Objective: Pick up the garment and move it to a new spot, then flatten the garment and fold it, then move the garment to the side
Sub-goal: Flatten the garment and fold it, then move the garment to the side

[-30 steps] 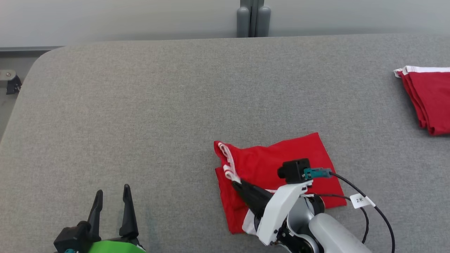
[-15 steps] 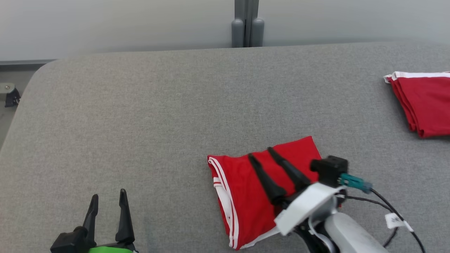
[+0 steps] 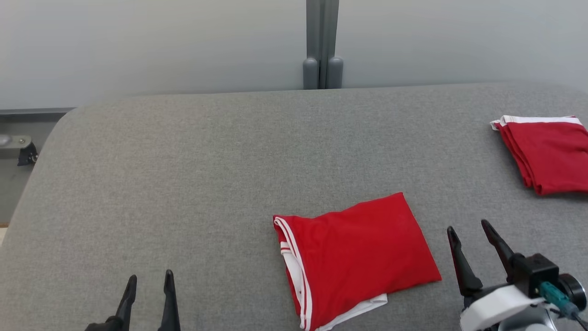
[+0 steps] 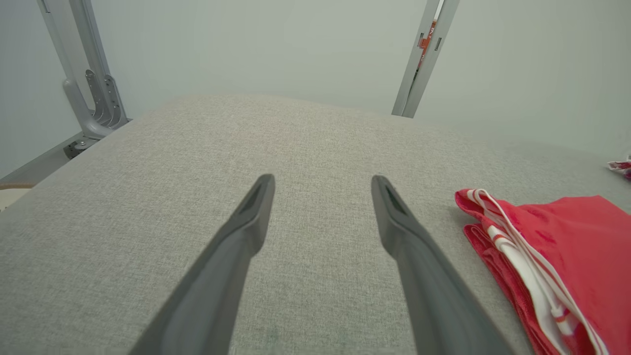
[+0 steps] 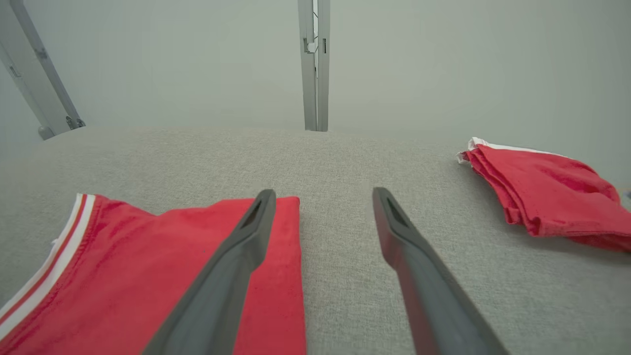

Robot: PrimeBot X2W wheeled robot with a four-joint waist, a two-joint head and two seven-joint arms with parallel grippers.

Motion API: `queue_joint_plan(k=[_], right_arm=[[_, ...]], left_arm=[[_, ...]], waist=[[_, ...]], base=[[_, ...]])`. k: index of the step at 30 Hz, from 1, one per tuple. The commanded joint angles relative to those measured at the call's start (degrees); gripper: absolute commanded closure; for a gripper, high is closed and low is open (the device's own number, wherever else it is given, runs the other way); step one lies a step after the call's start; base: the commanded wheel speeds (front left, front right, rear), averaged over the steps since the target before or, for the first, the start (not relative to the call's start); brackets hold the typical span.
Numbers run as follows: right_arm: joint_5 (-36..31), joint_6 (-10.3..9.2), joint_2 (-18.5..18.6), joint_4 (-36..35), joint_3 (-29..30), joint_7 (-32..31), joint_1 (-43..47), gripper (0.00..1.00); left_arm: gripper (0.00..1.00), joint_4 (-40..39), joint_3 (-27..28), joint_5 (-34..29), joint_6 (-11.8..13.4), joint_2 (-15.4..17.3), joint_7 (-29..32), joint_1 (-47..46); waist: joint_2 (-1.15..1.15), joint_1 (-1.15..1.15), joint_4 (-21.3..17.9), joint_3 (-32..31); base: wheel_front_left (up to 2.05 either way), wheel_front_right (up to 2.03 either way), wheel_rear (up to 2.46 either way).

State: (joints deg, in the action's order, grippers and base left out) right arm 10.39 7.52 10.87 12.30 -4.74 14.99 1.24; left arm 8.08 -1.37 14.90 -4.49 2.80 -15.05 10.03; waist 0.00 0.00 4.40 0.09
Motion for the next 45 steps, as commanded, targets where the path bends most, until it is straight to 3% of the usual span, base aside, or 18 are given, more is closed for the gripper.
queue_joint_plan(k=[1, 7, 18, 25, 29, 31, 36, 41, 45], right_arm=[[-0.8, -0.07, -0.4, -0.7, 0.7, 0.2, 2.3, 0.0], [-2.5, -0.07, -2.7, -4.0, 4.6, 0.2, 6.9, 0.0], [-2.8, -0.07, -3.6, -3.9, 5.1, 0.2, 6.7, 0.0], [5.7, -0.08, -3.1, 0.6, 2.8, -0.8, 2.6, 0.0], [12.0, -0.06, -1.2, 1.4, 0.7, -11.2, -3.3, 0.0], [14.8, -0.04, 0.2, 2.0, -1.8, -21.1, -6.5, 0.0], [15.1, -0.05, 2.2, 5.4, -3.6, -36.7, -12.7, 0.0], [14.7, -0.05, 1.4, 10.2, -3.0, -42.4, -15.6, 0.0], [13.9, -0.05, 0.4, 14.5, -2.4, -42.5, -17.2, 0.0]], left_arm=[[0.0, 0.6, -0.1, 0.0, -0.3, 0.2, -0.2, 1.2], [0.0, 0.9, -0.2, 0.6, -0.8, 0.2, -0.1, 1.7], [0.0, 0.8, -0.2, 0.2, -2.0, 0.2, -0.1, 0.7], [0.0, 0.3, -0.8, 0.0, -2.2, 0.2, -0.1, 0.0], [0.0, -0.1, -1.2, -0.2, -2.4, 0.2, -0.1, -1.0], [0.0, 0.2, -1.5, -0.5, -2.6, 0.2, -0.1, -1.5], [0.0, 1.9, -2.2, -0.7, -2.9, 0.2, -0.1, -3.0], [0.0, 2.4, -3.1, -0.2, -2.9, 0.2, -0.1, -3.9], [0.0, 2.5, -3.5, 0.1, -3.0, 0.2, -0.1, -4.3]], waist=[[0.0, 0.0, 0.7, -1.1], [0.0, 0.0, 1.2, -1.9], [0.0, 0.0, 0.7, -1.6], [0.0, 0.0, 0.8, -0.5], [0.0, 0.0, 0.4, 1.0], [0.0, 0.0, 0.2, 1.8], [0.0, 0.0, 0.9, 2.6], [0.0, 0.0, 2.6, 3.4], [0.0, 0.0, 3.6, 4.1]], base=[[0.0, 0.0, 0.0], [0.0, 0.0, 0.0], [0.0, 0.0, 0.0], [0.0, 0.0, 0.0], [0.0, 0.0, 0.0], [0.0, 0.0, 0.0], [0.0, 0.0, 0.0], [0.0, 0.0, 0.0], [0.0, 0.0, 0.0]])
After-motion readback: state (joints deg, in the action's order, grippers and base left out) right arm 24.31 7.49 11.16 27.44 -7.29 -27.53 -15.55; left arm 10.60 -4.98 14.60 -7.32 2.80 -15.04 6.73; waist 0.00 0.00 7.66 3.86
